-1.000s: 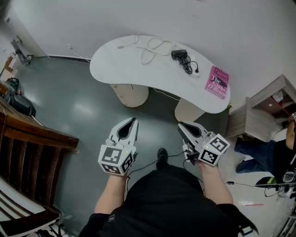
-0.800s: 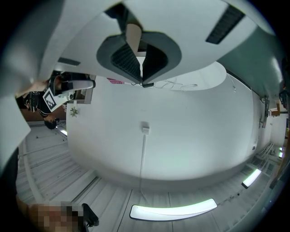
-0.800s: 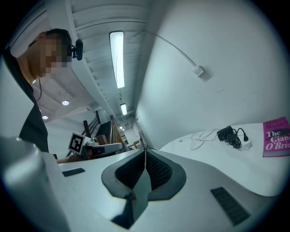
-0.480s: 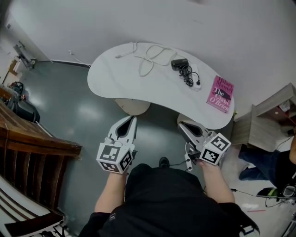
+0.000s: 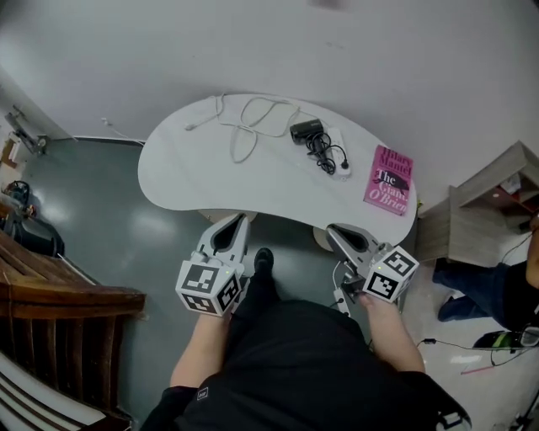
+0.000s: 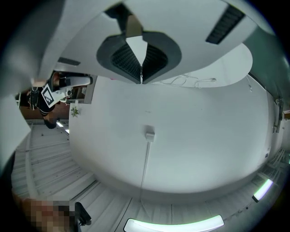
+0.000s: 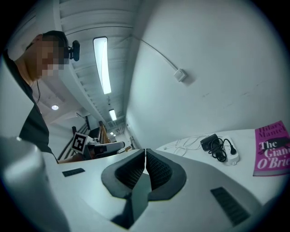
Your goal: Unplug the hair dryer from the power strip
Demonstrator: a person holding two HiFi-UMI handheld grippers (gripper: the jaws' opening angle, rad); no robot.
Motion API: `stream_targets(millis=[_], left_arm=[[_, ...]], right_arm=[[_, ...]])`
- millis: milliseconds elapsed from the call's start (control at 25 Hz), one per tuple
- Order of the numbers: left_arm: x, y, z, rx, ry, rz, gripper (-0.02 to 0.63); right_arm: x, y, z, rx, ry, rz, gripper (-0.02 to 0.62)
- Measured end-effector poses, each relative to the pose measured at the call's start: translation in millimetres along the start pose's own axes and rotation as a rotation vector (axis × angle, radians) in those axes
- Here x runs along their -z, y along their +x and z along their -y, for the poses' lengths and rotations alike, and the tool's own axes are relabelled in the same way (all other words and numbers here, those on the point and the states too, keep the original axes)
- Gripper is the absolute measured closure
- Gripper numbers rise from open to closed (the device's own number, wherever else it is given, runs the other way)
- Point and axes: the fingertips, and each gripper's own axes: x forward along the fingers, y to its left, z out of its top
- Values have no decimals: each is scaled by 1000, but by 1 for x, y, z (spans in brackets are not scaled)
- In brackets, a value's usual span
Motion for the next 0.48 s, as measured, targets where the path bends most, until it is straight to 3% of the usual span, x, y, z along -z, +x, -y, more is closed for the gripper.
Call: stream_targets(millis=[480], left_arm=[[-54, 103, -71, 189, 82, 27, 581]], right_arm=[[-79, 21, 94, 298, -22, 215, 560]])
